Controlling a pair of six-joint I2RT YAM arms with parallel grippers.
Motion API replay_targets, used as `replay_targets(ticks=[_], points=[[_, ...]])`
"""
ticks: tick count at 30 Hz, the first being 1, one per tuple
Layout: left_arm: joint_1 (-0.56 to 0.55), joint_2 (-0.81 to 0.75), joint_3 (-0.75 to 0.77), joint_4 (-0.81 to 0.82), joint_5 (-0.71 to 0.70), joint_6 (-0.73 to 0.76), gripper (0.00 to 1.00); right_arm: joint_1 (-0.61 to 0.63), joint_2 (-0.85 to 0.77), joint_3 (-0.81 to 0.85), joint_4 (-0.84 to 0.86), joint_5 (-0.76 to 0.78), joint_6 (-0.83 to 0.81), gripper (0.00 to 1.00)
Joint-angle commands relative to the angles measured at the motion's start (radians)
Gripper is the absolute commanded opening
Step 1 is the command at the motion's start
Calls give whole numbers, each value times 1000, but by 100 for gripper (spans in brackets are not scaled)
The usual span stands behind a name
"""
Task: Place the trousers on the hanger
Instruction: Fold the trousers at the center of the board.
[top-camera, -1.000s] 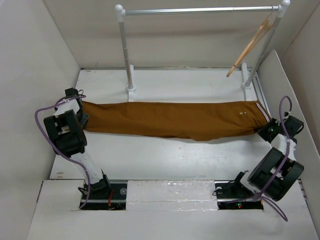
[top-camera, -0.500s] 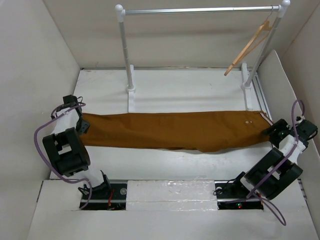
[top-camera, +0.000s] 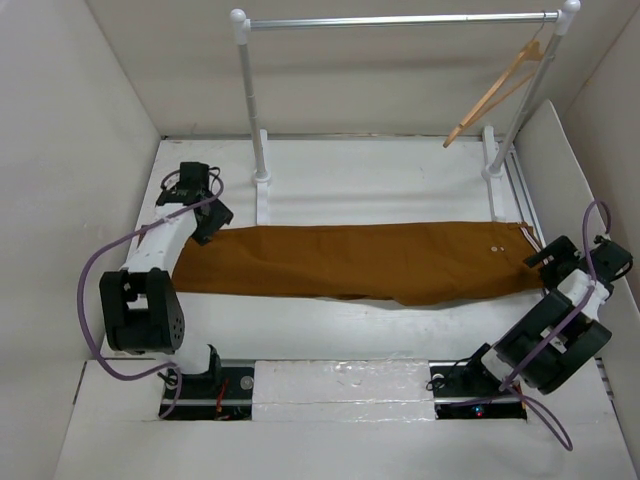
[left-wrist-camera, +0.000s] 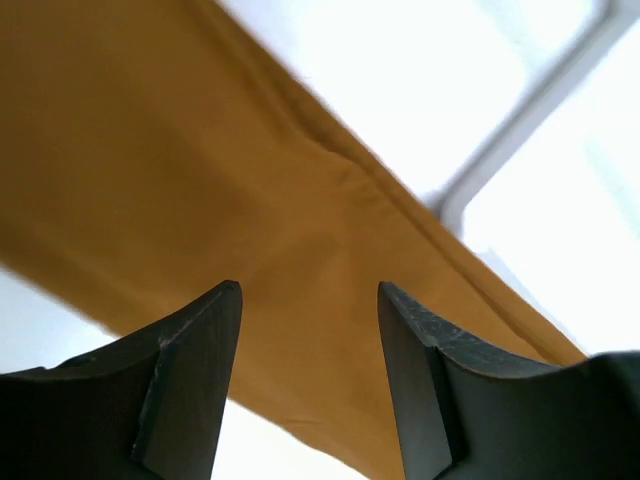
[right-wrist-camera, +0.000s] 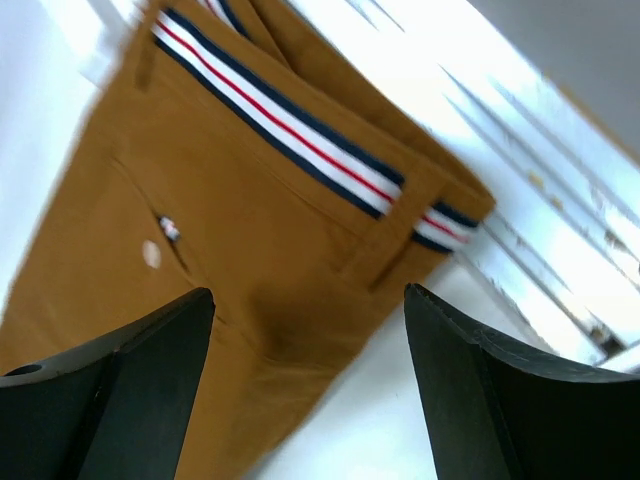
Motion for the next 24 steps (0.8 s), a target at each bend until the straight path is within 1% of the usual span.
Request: replay_targets(ticks=[1,2,3,4,5,10,14,18,22,24], points=[[6,53,21,90,28,-17,51,-7,40,-18,48,42,-6,82],[6,78,52,87,19,-13,49,-7,54,-14,48,37,-13,82],[28,128,81,78,4,-13,44,-7,69,-14,48,43,-13,82],[29,150,81,78,5,-13,44,-7,69,-17,45,43,-14,82],[50,168,93,81,8,-13,38,-19,68,-20,44,46,-16,82],[61,259,119,115,-39,-2,37,-39,57,-61,51,91,-42,82],[61,329,156,116,-91,9,37,-59,75,-90,88,57,-60,81],[70,377,190,113,-98,7,36,-81,71,-93,90,46,-97,80],[79,406,250,109,-82,-8,36,-99,48,-72,59,63,-128,84],[79,418,294,99,-76,-13,38,-99,56,-67,60,72,-122,89]])
